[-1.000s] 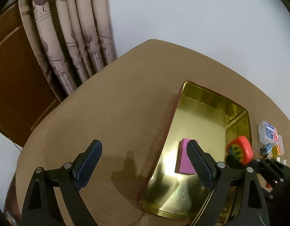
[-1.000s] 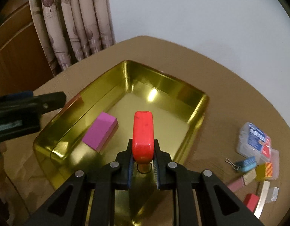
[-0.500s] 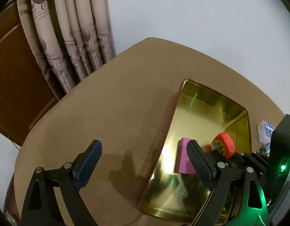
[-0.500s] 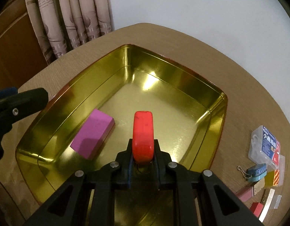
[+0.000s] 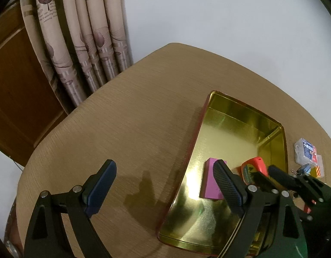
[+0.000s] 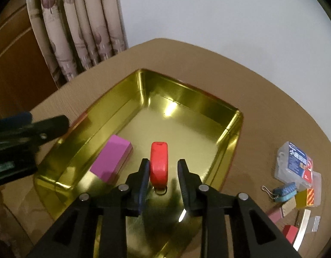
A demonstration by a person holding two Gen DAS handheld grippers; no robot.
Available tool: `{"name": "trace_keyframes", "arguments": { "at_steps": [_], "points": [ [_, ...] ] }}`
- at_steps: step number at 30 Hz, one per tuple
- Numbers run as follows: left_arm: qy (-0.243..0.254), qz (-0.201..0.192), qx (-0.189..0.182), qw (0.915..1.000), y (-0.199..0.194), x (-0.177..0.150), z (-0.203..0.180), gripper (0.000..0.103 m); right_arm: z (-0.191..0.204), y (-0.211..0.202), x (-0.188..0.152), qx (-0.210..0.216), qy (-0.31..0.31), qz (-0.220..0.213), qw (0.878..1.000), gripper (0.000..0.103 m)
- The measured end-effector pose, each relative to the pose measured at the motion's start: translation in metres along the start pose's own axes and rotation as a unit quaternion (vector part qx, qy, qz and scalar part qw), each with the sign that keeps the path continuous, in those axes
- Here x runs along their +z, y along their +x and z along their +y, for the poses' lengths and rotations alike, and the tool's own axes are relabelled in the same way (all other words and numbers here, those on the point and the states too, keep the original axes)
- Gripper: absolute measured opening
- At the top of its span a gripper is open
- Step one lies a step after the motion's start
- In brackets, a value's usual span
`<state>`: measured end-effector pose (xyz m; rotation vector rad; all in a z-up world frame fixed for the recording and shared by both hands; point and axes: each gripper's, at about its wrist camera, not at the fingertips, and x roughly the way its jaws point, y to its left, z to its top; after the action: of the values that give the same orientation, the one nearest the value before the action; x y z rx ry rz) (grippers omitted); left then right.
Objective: Organize rigid objects
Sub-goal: 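Lower the red tape measure into the tin and open the right tool, then grasp the black-and-white chevron cube with the right tool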
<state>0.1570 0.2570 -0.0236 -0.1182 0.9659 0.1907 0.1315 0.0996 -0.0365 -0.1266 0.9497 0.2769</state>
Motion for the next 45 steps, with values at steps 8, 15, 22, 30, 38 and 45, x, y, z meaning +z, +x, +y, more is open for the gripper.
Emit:
{"name": "trace_keyframes", "arguments": {
  "at_steps": [8,15,22,30,38,45],
  "points": [
    [0.020,-0.002,0.001,0.9998,-0.003,-0.002,-0.005,0.089,-0.032,-0.055,-0.024,-0.015,0.023,-0.033,0.999,0.027],
    [0.050,-0.004,-0.004,0.9987,-0.010,-0.010,-0.019,0.089,-0.115,-0.092,-0.072,-0.083,0.080,-0.035,0.993,0.027],
    [0.093,-0.009,-0.014,0.9955,-0.017,-0.020,-0.042,0.089,-0.193,-0.103,-0.113,-0.140,0.141,-0.027,0.980,0.027],
    [0.153,-0.006,-0.042,0.9873,-0.021,-0.036,-0.076,0.090,-0.240,-0.080,-0.137,-0.142,0.178,-0.016,0.974,0.028],
    [0.196,-0.007,-0.036,0.9800,-0.023,-0.052,-0.111,0.090,-0.253,-0.055,-0.143,-0.121,0.191,-0.010,0.974,0.029],
    [0.222,-0.004,-0.053,0.9737,-0.032,-0.069,-0.143,0.090,-0.254,-0.063,-0.151,-0.110,0.232,-0.029,0.966,0.045]
  ]
}}
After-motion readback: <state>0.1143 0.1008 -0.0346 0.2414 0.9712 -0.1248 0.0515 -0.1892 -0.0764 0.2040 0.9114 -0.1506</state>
